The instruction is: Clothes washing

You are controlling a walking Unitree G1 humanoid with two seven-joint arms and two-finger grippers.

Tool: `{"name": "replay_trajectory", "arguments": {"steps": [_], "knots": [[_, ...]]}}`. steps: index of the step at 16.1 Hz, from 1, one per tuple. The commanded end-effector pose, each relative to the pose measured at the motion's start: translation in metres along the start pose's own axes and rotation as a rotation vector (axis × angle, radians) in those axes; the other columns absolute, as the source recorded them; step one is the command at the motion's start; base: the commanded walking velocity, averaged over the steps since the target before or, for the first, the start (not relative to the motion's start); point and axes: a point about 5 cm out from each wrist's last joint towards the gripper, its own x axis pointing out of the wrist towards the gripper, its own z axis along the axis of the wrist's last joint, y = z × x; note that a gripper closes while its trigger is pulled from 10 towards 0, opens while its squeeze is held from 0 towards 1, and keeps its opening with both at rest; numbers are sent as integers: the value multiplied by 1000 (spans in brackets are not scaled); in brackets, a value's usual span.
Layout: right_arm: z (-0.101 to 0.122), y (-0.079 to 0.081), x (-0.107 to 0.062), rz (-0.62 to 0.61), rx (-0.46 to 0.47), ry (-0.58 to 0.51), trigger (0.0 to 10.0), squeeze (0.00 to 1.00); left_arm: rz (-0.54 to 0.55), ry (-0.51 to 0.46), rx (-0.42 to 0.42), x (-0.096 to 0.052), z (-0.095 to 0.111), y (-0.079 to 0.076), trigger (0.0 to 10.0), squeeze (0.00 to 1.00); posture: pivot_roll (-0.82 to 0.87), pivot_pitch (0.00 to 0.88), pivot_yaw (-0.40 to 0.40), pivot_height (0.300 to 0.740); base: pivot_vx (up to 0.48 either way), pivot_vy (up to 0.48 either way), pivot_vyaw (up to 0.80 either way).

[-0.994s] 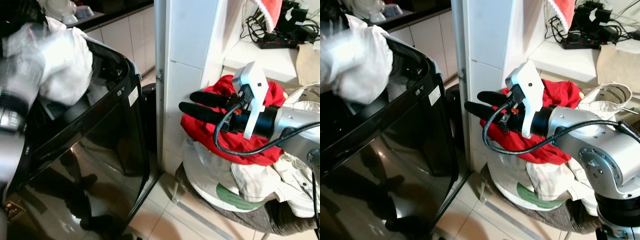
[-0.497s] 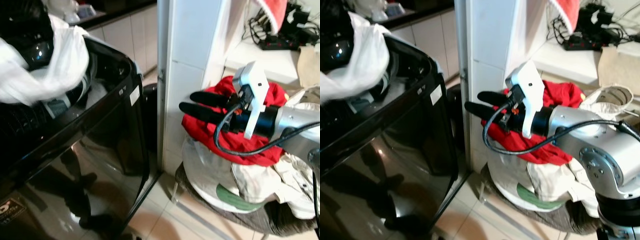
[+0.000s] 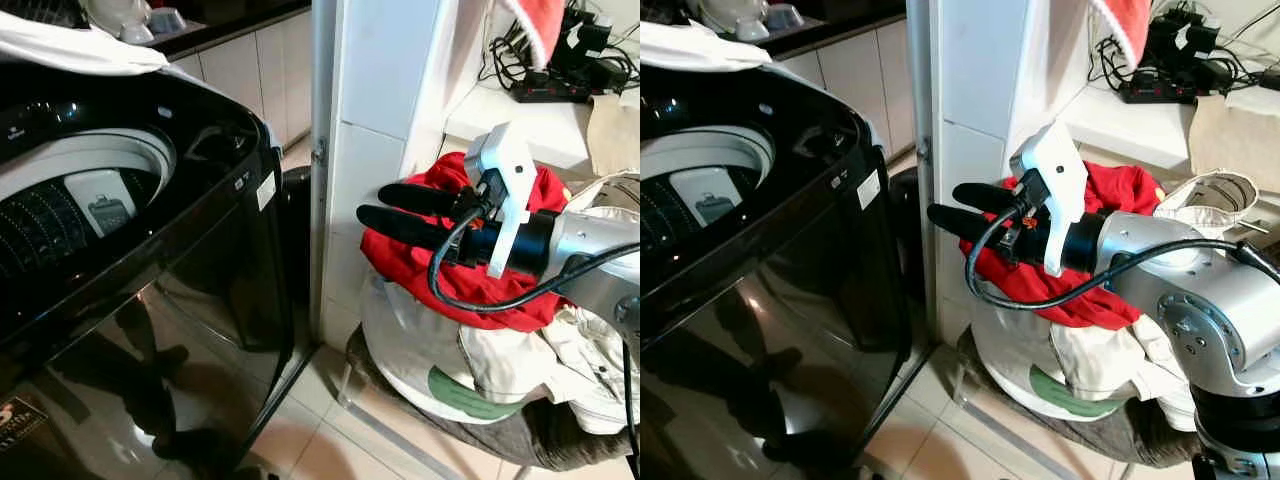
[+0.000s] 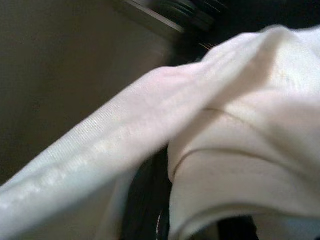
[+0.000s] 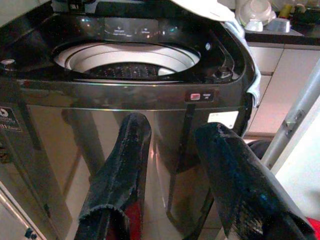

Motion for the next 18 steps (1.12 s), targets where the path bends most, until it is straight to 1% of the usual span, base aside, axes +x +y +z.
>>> {"name": "replay_trajectory", "arguments": {"steps": [1,2,4,5,6,7,8,9,10,11,12,13,16,18], "knots": [[3,-3,-1,-11,-15,0,10000,0,167,-83,-22,-3,13,26,0,0,-69,0,23,740,0,0,0],[3,-3,0,-10,-15,0,10000,0,198,-124,-31,-3,21,27,0,0,-70,0,25,740,0,0,0],[3,-3,0,-9,-15,-1,10000,0,188,-129,-29,-3,25,20,0,0,-73,0,28,740,0,0,0],[3,-3,0,-10,-15,-2,10000,0,225,-137,-26,-5,27,23,0,0,-78,0,31,740,0,0,0],[3,-3,-1,-15,-15,-2,10000,0,350,-180,-20,-9,34,39,0,0,-78,0,33,740,0,0,0],[3,-3,-2,-16,-14,-2,10000,0,353,-191,-19,-9,36,39,0,0,-78,0,33,740,0,0,0],[1,-3,-1,-15,-10,-1,10000,0,273,-211,-38,-6,42,22,0,0,-73,0,31,740,0,0,0],[1,-2,-1,-14,-9,0,10000,0,240,-215,-45,-5,44,15,0,0,-72,0,30,740,0,0,0],[0,-2,0,-10,-7,1,10000,0,28,-233,-101,-2,51,-26,0,0,-65,0,24,740,0,0,0],[-1,-3,2,-4,-3,1,10000,0,-295,-260,-258,-9,66,-94,0,0,-60,0,21,740,0,0,0],[-1,-3,2,-4,-3,1,10000,0,-295,-260,-258,-9,66,-94,0,0,-60,0,21,740,0,0,0],[-3,-2,4,-1,-3,10,10000,0,-535,-250,-319,-25,74,-153,0,0,-63,0,25,740,0,0,0],[-5,0,4,7,-7,22,10000,0,-704,-216,-313,-40,80,-199,0,0,-70,0,33,740,0,0,0],[-5,1,3,9,-10,27,10000,0,-772,-184,-316,-43,87,-211,0,0,-72,0,37,740,0,0,0]]}}
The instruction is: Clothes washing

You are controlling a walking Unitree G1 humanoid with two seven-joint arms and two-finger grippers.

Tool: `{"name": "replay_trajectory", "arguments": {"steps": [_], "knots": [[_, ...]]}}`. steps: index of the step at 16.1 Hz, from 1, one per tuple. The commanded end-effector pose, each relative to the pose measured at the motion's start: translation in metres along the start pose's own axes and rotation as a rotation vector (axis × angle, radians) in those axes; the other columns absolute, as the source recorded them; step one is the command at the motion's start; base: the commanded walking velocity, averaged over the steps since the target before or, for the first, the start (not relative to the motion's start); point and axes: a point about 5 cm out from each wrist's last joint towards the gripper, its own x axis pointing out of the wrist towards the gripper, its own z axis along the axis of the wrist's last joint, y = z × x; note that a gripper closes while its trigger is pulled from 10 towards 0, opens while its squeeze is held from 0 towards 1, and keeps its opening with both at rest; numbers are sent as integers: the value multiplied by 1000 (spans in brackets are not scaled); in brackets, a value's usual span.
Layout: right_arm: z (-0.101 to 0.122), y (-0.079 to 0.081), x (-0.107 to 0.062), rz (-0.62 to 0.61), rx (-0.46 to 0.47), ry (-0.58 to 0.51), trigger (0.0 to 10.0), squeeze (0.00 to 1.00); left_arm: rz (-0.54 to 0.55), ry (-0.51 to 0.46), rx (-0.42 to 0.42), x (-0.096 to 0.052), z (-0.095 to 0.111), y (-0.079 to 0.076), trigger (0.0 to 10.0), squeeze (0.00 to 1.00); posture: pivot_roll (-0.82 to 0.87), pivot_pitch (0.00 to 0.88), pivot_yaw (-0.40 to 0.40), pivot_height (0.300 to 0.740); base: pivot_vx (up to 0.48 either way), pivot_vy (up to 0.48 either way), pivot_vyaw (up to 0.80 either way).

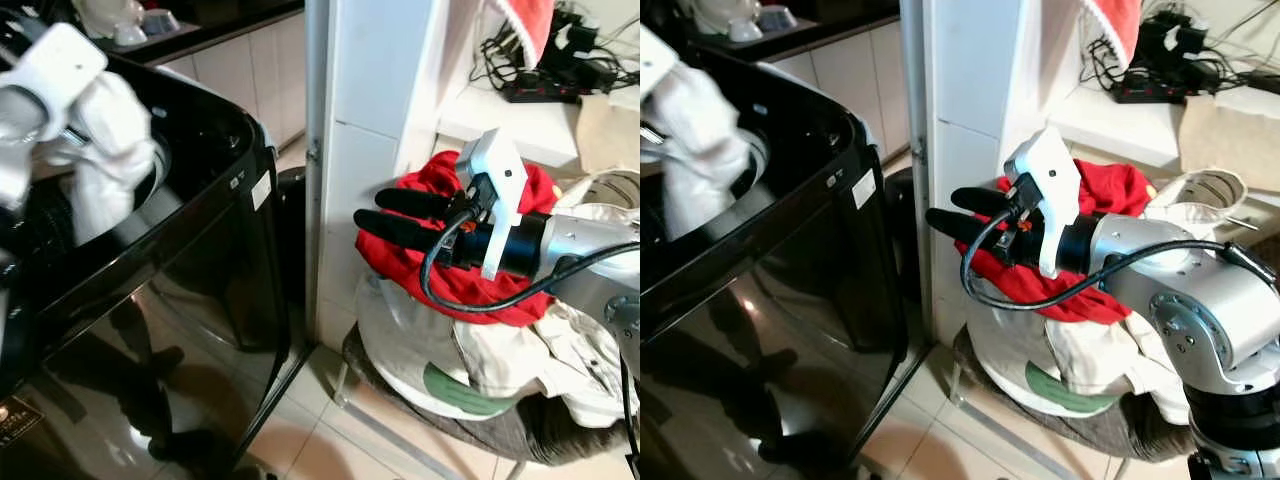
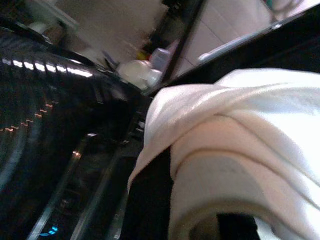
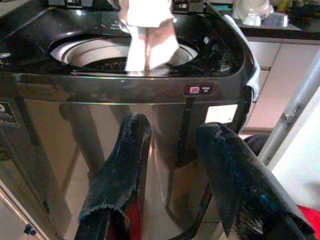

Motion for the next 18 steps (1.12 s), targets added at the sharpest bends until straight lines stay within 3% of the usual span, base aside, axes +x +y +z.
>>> {"name": "replay_trajectory", "arguments": {"steps": [1,2,3,4,5,6,8,18], "knots": [[0,2,-1,12,-18,16,10000,0,-43,35,8,1,2,0,0,0,-73,0,40,740,0,0,0],[-2,3,0,15,-24,31,10000,0,-151,102,20,3,-6,-13,0,0,-73,0,40,740,0,0,0],[-4,6,0,29,-28,48,10000,0,-294,206,83,4,-20,-31,157,0,-76,0,43,740,0,0,0],[-5,7,0,39,-26,52,10000,0,-299,210,62,5,-22,-37,10000,0,-80,0,46,740,0,0,0],[-5,8,-1,43,-24,55,10000,0,-315,195,-6,6,-20,-41,10000,0,-80,0,46,740,0,0,0],[-6,8,-1,43,-24,56,10000,0,-337,184,-49,6,-19,-43,10000,1000,-83,0,46,740,0,0,0],[-6,8,-2,44,-23,58,10000,0,-371,155,-110,7,-13,-47,10000,1000,-83,0,46,740,0,0,0],[-6,6,-1,44,-27,61,10000,0,-428,199,-87,0,-23,-34,10000,1000,-73,0,36,740,0,0,0]]}}
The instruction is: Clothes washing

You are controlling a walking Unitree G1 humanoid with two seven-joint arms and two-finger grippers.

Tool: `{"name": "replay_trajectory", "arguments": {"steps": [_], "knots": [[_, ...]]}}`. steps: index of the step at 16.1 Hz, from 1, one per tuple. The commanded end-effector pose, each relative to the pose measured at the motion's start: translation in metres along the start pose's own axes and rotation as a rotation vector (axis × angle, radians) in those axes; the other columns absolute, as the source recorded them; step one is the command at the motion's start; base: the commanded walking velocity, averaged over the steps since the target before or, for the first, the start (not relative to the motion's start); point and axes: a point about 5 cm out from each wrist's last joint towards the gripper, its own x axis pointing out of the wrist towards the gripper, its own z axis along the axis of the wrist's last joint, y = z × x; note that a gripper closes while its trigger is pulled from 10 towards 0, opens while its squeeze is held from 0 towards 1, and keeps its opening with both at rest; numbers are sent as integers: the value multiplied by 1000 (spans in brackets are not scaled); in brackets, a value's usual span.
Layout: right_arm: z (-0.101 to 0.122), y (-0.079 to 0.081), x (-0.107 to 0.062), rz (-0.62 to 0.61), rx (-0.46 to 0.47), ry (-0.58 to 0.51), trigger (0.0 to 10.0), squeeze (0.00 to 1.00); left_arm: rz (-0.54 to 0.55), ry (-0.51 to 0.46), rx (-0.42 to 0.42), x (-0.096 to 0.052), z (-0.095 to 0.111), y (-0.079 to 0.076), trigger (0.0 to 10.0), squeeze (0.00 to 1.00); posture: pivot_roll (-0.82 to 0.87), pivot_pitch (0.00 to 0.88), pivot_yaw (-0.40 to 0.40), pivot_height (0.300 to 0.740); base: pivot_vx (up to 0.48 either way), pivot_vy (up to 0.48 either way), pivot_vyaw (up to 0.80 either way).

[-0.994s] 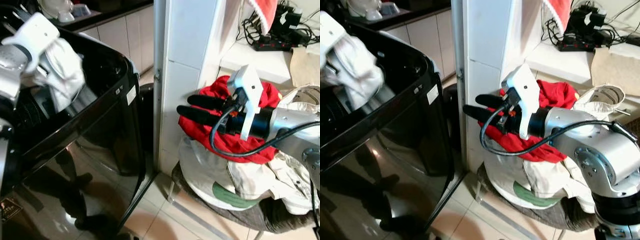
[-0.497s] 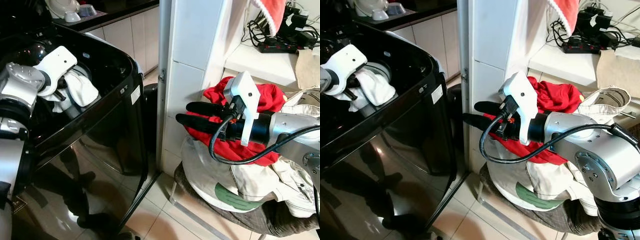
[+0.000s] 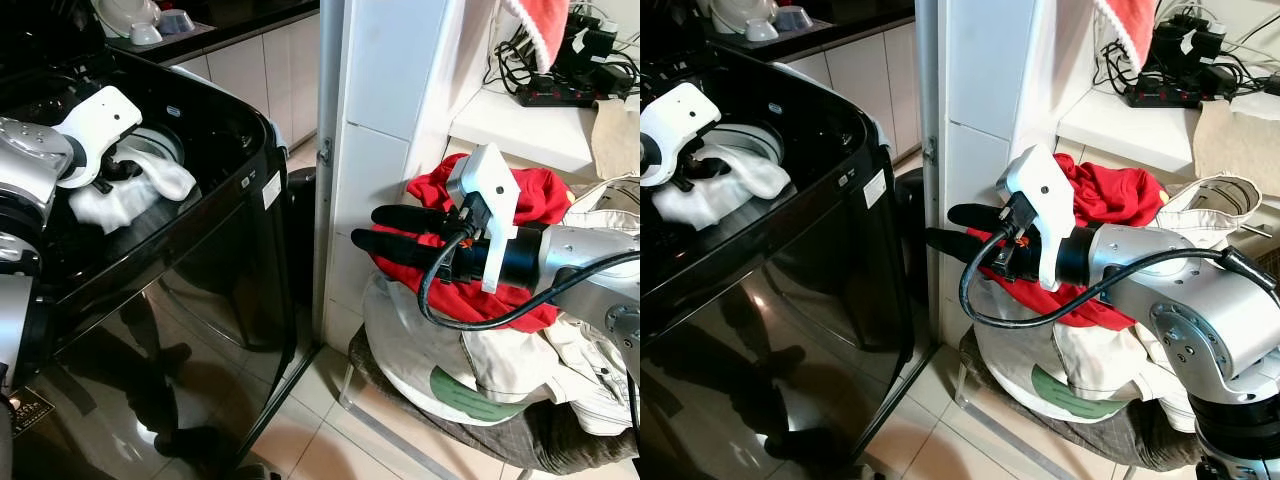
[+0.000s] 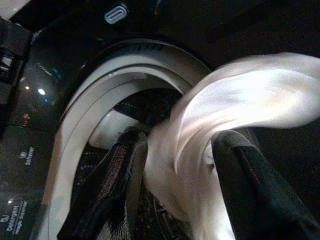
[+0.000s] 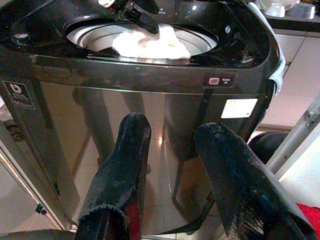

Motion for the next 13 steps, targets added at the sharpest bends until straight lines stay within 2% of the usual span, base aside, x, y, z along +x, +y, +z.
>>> {"name": "replay_trajectory", "arguments": {"steps": [1,4,6,7,8,9,10,11,12,13], "knots": [[1,-1,0,0,-7,10,10000,0,-5,0,3,-3,1,3,10000,1000,-73,0,36,740,0,0,0],[0,-3,0,-14,-9,10,10000,0,24,-1,2,-7,-2,9,10000,1000,-70,0,36,740,0,0,0],[2,-17,1,-137,6,-11,10000,0,27,-184,-81,-6,18,5,10000,1000,-69,0,42,740,0,0,0],[0,-29,1,-234,15,3,10000,0,-10,-302,-136,-4,31,-3,10000,894,-69,0,42,740,0,0,0],[-3,-34,0,-285,24,18,10000,0,-33,-371,-171,-3,38,-10,10000,584,-74,0,46,740,0,0,0],[-5,-44,-2,-377,55,13,10000,0,-80,-461,-248,3,48,-35,10000,94,-73,0,49,740,0,0,0],[-7,-51,-5,-443,67,11,10000,0,-115,-572,-252,1,58,-60,10000,0,-73,0,47,740,0,0,0],[-13,-58,-8,-521,44,54,10000,0,-121,-716,-343,-6,72,-87,10000,0,-72,0,46,740,0,0,0],[-16,-60,-9,-547,43,73,10000,0,-120,-786,-387,-10,78,-99,10000,0,-72,0,46,740,0,0,0],[-23,-65,-12,-592,31,109,10000,0,-133,-879,-420,-18,83,-121,10000,0,-76,0,49,740,0,0,0]]}}
